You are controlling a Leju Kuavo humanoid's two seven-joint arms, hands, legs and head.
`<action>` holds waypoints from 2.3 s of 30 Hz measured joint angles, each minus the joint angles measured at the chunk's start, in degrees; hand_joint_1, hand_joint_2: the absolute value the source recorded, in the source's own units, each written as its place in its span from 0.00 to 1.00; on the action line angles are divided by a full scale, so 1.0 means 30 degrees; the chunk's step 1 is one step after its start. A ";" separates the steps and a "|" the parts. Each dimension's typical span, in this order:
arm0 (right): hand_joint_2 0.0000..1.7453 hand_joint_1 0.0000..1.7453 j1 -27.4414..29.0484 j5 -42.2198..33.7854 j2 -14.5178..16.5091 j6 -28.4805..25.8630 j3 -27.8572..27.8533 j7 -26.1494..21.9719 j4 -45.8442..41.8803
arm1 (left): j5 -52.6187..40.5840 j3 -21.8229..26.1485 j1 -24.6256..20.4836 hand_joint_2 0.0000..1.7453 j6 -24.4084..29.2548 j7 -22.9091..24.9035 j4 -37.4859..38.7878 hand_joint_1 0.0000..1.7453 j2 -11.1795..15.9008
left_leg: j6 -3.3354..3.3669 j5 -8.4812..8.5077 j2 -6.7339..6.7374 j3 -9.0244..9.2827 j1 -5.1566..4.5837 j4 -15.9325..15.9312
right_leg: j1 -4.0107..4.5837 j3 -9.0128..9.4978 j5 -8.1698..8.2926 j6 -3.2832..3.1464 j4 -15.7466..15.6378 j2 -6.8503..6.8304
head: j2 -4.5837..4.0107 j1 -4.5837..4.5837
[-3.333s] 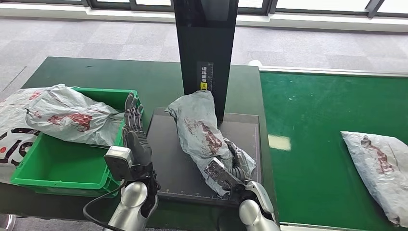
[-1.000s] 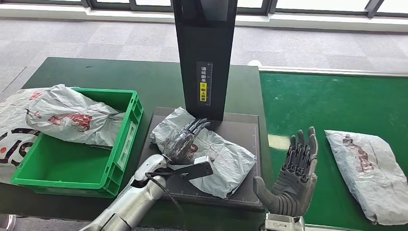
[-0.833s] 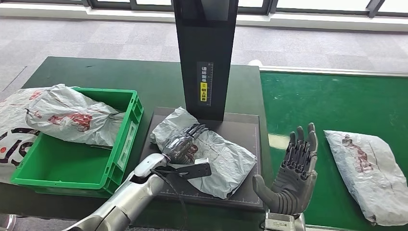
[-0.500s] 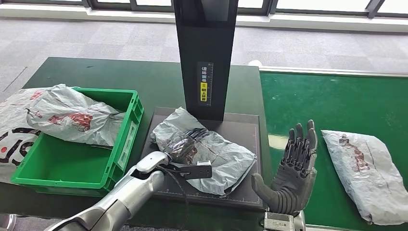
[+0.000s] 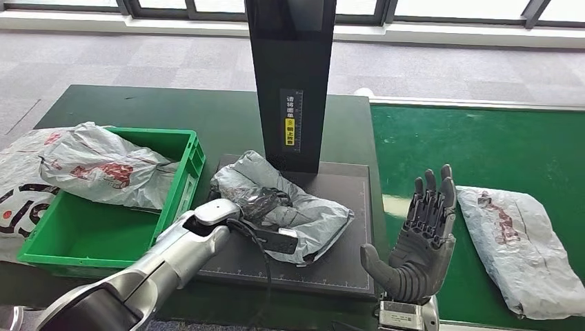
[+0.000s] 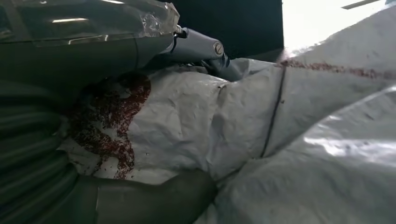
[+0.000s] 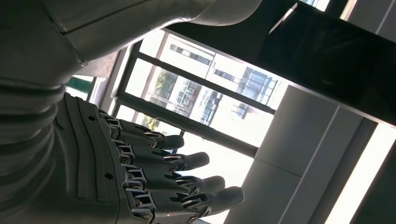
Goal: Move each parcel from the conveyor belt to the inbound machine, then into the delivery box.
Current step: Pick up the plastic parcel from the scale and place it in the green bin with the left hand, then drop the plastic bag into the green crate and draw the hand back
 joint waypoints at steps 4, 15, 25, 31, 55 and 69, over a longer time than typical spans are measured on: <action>1.00 0.00 0.0045 0.0113 -0.0044 0.0000 0.0000 0.0000 -0.0005 | -0.0084 -0.0298 -0.0421 1.00 -0.0071 -0.0036 0.0093 1.00 0.0445 | -0.0013 0.0009 0.0002 0.0006 0.0001 0.0000 | 0.0001 -0.0007 0.0004 -0.0007 0.0021 0.0005 | 0.0000 -0.0002; 1.00 0.00 0.0088 0.0268 -0.0189 0.0000 0.0007 0.0000 -0.0007 | -0.0043 -0.0670 -0.0700 1.00 -0.0176 -0.0133 0.0328 1.00 0.1101 | -0.0014 0.0008 0.0004 0.0002 0.0000 0.0000 | -0.0001 -0.0015 0.0001 -0.0010 0.0030 0.0008 | 0.0000 0.0002; 1.00 0.00 0.0372 0.0588 -0.0211 0.0000 0.0000 -0.0005 -0.0548 | 0.1237 -0.0420 -0.0145 1.00 0.4692 0.0372 -0.0477 1.00 0.1200 | -0.0015 0.0052 -0.0027 0.0054 -0.0002 0.0006 | 0.0000 -0.0093 0.0016 -0.0015 0.0035 -0.0015 | 0.0000 -0.0002; 1.00 0.00 0.0571 0.0761 -0.0211 0.0000 -0.0004 -0.0004 -0.0816 | 0.1576 -0.0017 0.0604 1.00 0.8116 0.0635 -0.2130 1.00 0.1265 | -0.0016 0.0062 -0.0034 0.0019 -0.0011 0.0009 | -0.0009 -0.0139 0.0022 -0.0017 0.0032 -0.0019 | 0.0000 0.0000; 1.00 0.00 0.0595 0.0672 -0.0206 0.0000 0.0157 0.0000 -0.0965 | 0.4698 1.1239 0.7759 1.00 1.5442 -0.5315 -1.9501 1.00 0.0296 | -0.0013 0.0011 0.0005 -0.0163 -0.0020 0.0004 | -0.0020 -0.0202 -0.0005 -0.0018 0.0039 0.0011 | 0.0000 -0.0002; 1.00 0.00 0.0346 0.0404 -0.0211 0.0004 0.0700 0.0002 -0.0526 | 0.5369 1.4483 0.4252 1.00 1.4333 -0.0878 -0.9781 1.00 0.3334 | -0.0048 0.0072 -0.0012 -0.0068 -0.0006 0.0006 | -0.0002 -0.0258 0.0017 -0.0038 0.0065 0.0002 | 0.0000 -0.0002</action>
